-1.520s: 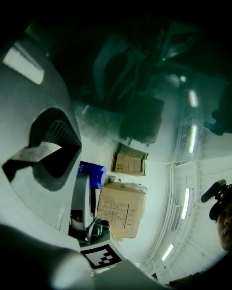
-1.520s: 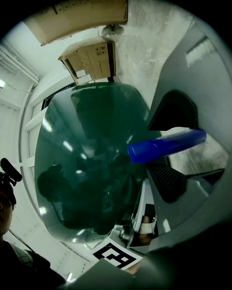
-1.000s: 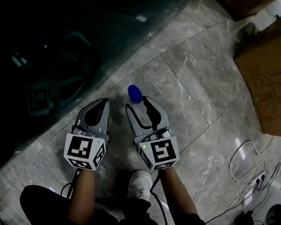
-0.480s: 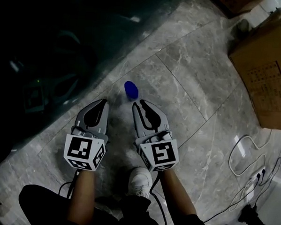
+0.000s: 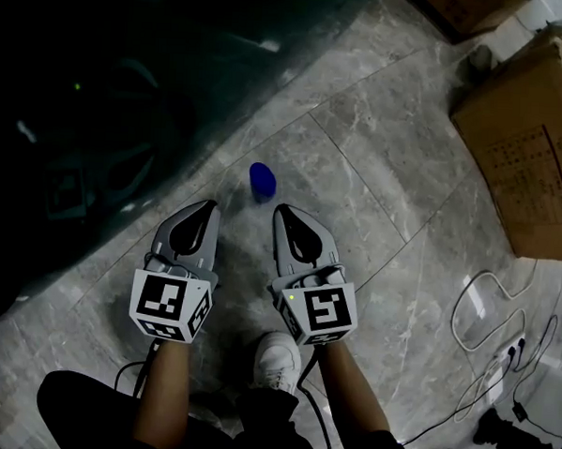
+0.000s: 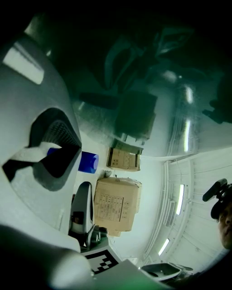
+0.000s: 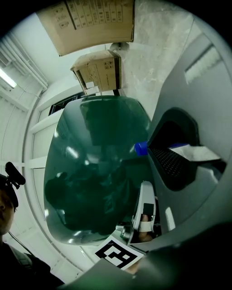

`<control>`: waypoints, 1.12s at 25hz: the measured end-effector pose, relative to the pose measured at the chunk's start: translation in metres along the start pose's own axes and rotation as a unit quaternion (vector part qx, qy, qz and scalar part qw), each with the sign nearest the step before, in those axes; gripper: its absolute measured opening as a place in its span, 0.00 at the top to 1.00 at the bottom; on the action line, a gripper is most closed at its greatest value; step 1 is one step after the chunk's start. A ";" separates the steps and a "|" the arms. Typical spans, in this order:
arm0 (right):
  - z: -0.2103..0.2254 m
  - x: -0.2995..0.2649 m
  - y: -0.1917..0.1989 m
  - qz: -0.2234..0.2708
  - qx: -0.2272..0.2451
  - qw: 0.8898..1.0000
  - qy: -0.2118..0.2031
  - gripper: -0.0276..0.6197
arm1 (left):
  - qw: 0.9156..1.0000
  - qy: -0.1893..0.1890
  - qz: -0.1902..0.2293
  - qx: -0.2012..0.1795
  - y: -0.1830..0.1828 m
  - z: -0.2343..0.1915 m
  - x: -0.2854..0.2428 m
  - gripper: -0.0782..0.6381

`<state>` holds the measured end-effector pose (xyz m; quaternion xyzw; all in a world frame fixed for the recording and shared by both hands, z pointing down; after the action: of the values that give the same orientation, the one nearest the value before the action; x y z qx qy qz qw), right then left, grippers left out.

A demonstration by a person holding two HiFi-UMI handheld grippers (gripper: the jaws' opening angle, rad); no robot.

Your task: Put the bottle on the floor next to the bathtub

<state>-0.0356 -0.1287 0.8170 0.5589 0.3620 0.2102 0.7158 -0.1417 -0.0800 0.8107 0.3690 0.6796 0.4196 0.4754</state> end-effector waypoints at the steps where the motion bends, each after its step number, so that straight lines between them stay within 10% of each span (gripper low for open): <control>1: 0.001 0.001 -0.003 0.001 0.000 1.000 0.001 0.92 | 1.000 0.000 0.003 -0.001 -0.003 0.000 0.000 0.89; 28: 0.027 0.035 -0.134 0.025 0.026 0.998 0.044 0.92 | 0.996 0.057 0.034 -0.053 -0.127 0.048 -0.003 0.89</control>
<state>-0.0069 -0.1598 0.6826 0.5763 0.3843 0.2431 0.6790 -0.1078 -0.1198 0.6854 0.3414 0.6697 0.4910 0.4404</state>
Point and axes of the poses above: the fingertips, and each gripper's own axes: x backward along the fingers, z to its right, y out of its underside, the point moved 2 cm from there along x, backward along the fingers, and after that the axes turned 14 degrees about y, right-handed, at the moved point
